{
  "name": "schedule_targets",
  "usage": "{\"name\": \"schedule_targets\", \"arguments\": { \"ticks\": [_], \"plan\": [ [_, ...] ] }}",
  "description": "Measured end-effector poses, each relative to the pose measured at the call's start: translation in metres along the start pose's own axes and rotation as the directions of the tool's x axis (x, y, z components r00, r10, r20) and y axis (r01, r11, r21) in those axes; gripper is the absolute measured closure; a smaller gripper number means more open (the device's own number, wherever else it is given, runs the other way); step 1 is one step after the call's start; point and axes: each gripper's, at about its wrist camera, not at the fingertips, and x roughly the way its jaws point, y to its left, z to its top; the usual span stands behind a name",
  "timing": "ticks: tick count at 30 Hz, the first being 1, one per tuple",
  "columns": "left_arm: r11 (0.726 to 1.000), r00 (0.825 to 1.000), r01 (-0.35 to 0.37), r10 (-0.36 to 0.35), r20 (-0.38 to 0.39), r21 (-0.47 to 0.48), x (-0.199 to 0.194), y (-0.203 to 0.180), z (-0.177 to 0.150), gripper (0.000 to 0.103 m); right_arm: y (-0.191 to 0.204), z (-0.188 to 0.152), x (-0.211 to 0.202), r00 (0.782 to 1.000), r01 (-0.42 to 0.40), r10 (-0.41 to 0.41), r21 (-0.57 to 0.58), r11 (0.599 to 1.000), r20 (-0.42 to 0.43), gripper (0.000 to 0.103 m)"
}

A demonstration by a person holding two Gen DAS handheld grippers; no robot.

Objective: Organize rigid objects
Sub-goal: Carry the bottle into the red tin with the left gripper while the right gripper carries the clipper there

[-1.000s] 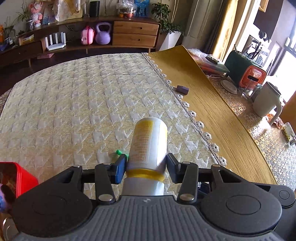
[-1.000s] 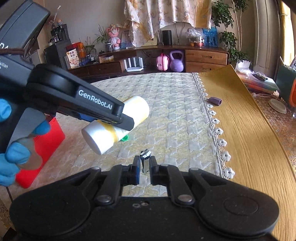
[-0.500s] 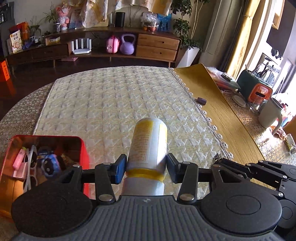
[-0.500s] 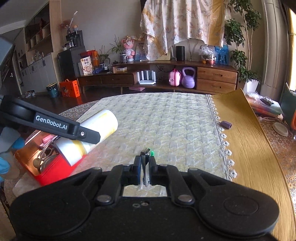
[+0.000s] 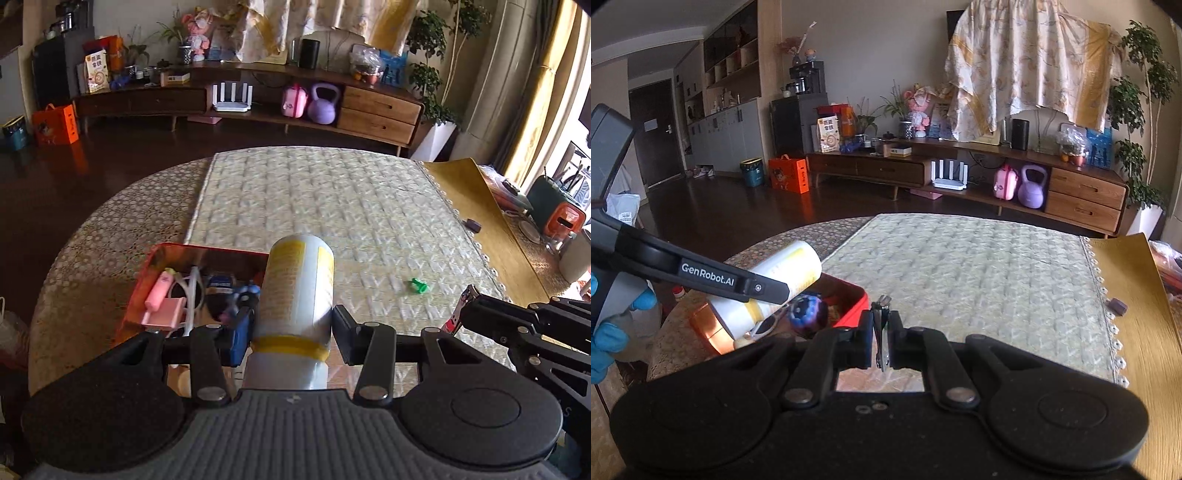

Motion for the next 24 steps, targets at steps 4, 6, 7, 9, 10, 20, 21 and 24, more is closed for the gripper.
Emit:
{"name": "schedule_targets", "arguments": {
  "ticks": [4,6,7,9,10,20,21,24],
  "plan": [
    [0.999,0.999,-0.043,0.043,0.002,-0.022,-0.002,0.027,-0.003,0.057,0.021,0.008,0.013,0.999,-0.039,0.039,-0.037,0.999,-0.005,0.098],
    [0.998,0.998,-0.062,0.062,-0.001,-0.031,-0.001,0.040,-0.005,0.057,0.030,0.011,0.019,0.998,-0.062,0.062,-0.049,0.997,-0.008,0.098],
    [0.997,0.997,-0.072,0.072,-0.005,-0.036,0.001,0.045,-0.005,0.057,0.034,0.012,0.023,0.997,-0.075,0.074,-0.054,0.996,-0.009,0.098],
    [0.995,0.996,-0.088,0.088,-0.013,-0.045,0.005,0.056,-0.007,0.057,0.043,0.014,0.032,0.995,-0.094,0.093,-0.068,0.993,-0.020,0.099],
    [0.994,0.995,-0.094,0.094,-0.017,-0.048,0.007,0.061,-0.008,0.057,0.045,0.016,0.037,0.995,-0.100,0.098,-0.074,0.992,-0.026,0.099],
    [0.989,0.991,-0.132,0.129,-0.048,-0.063,0.032,0.092,-0.020,0.058,0.014,-0.007,0.057,0.990,-0.066,0.064,-0.006,0.998,-0.122,0.081],
    [0.989,0.991,-0.130,0.127,-0.052,-0.067,0.034,0.093,-0.021,0.058,0.012,-0.012,0.059,0.987,-0.069,0.066,-0.010,0.998,-0.146,0.074],
    [0.989,0.991,-0.127,0.123,-0.057,-0.070,0.037,0.096,-0.024,0.058,0.011,-0.029,0.067,0.973,-0.093,0.083,-0.035,0.995,-0.214,0.052]
  ]
}}
